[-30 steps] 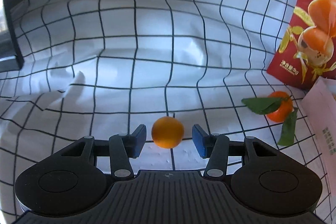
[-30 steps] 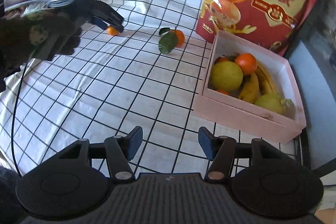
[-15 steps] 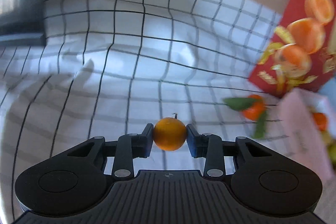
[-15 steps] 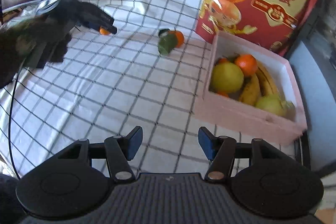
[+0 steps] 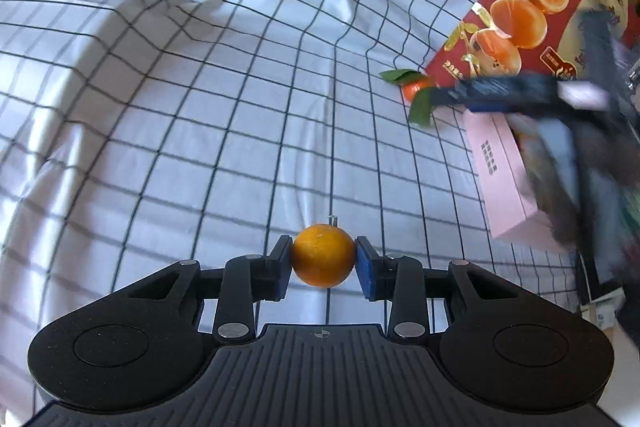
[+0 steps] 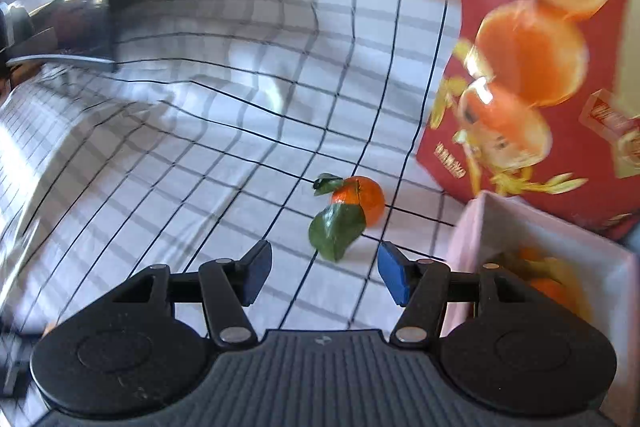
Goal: Organize fruits
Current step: 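Grasp the leafy mandarin with the right gripper while the left holds its mandarin, then carry both mandarins over the box and open the left gripper into it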
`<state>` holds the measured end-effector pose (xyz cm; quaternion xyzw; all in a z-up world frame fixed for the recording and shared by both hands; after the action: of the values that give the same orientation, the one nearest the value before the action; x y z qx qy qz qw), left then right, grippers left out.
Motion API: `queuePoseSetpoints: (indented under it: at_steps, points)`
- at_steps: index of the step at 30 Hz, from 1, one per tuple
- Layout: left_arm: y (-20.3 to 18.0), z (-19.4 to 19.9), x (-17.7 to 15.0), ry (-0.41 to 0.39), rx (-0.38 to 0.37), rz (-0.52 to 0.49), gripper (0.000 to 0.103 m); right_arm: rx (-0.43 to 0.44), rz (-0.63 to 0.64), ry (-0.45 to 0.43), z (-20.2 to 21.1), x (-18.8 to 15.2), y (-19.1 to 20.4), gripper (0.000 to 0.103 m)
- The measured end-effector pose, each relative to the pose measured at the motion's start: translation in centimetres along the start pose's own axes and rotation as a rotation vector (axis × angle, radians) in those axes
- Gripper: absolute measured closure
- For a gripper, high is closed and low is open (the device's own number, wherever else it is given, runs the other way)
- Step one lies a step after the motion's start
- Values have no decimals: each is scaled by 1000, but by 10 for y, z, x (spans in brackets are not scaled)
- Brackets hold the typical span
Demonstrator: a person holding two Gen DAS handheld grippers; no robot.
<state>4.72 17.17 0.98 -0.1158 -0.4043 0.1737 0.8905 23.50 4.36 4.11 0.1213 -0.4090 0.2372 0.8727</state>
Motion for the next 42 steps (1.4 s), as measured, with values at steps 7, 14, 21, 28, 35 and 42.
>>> queuePoseSetpoints:
  at_steps: [7,14,21,28,35,42]
  points:
    - [7,32,-1,-42,62,16,65,-103,22,85,-81,7,-18,44]
    - [9,37,-6,-44,65,37,65,-90,-20,105,-98,6,-24,58]
    - [-2,32,-11,-14,10,15,65,52,11,71,-47,4,-1,59]
    - [-34,12,-16,69,-119,-79,65,179,18,31,48,-30,30,59]
    - [-94,-17,-29,190,-310,-220,65,109,-52,22,124,-85,12,59]
    - [-184,-18,25,140,-565,-309,65,-97,-159,-68,201,-109,-45,59]
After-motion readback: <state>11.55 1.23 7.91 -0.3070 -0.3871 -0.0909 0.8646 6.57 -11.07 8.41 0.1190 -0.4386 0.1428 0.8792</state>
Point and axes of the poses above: each gripper's, at about its wrist camera, not at the fingertips, and z roughly against the way its jaws point, y to its left, x to its top, the point moved 7 cm from there along -z, roughly the way its jaws point, and after that the axes turned 13 degrees about -y, right-handed, at the moved point
